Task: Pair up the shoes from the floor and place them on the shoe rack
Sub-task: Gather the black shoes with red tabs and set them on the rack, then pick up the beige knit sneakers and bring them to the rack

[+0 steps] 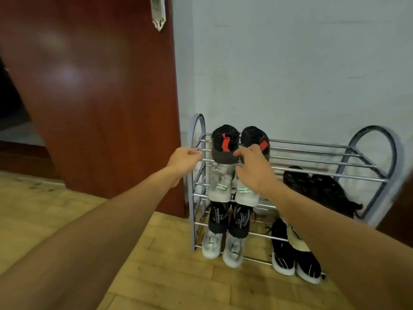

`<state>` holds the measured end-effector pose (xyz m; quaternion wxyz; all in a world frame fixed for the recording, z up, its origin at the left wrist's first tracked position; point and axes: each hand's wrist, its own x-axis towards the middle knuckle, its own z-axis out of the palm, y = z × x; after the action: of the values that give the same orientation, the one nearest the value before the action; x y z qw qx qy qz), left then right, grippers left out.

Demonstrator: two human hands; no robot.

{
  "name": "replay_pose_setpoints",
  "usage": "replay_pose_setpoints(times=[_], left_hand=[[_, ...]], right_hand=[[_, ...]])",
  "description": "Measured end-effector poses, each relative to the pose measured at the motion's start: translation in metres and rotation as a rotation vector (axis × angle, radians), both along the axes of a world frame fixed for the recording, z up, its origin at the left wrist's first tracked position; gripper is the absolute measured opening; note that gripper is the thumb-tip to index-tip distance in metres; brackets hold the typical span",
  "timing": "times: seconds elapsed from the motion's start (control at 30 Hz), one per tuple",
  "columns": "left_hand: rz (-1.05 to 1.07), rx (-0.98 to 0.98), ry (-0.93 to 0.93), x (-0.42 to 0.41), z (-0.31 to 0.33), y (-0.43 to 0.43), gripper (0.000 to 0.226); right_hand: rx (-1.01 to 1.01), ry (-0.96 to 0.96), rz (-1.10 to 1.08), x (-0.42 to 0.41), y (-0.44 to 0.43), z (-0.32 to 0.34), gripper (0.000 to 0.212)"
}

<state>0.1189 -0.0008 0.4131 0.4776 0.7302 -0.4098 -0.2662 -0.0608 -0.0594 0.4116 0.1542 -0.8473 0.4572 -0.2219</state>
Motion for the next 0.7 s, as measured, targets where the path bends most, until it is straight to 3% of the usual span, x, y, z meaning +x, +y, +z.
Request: replay_pose_setpoints(times=[0.13, 0.23, 0.33, 0.47, 0.7], left_hand=[[-0.046, 0.106, 0.002, 0.008, -0.038, 0.054, 0.011], [-0.115, 0.262, -0.004, 0.015, -0.087, 0.097, 0.022], [-0.114, 0.375, 0.062, 0.016, -0.141, 0.139, 0.017], [-0.021, 0.447, 0.276, 0.017, -0.213, 0.188, 0.029], [0.108, 0.679, 0.28, 0.032, -0.322, 0.238, 0.036]], right_hand=[[0.124, 0.269, 0.204, 0.028, 0.048, -0.039, 0.046], [0.23, 0.431, 0.353, 0.05, 0.083, -0.087, 0.04], [0.352, 0.544, 0.45, 0.064, 0.115, -0.135, 0.057], [0.488, 0.615, 0.49, 0.069, 0.142, -0.195, 0.066], [0.609, 0.626, 0.483, 0.059, 0.158, -0.277, 0.06]])
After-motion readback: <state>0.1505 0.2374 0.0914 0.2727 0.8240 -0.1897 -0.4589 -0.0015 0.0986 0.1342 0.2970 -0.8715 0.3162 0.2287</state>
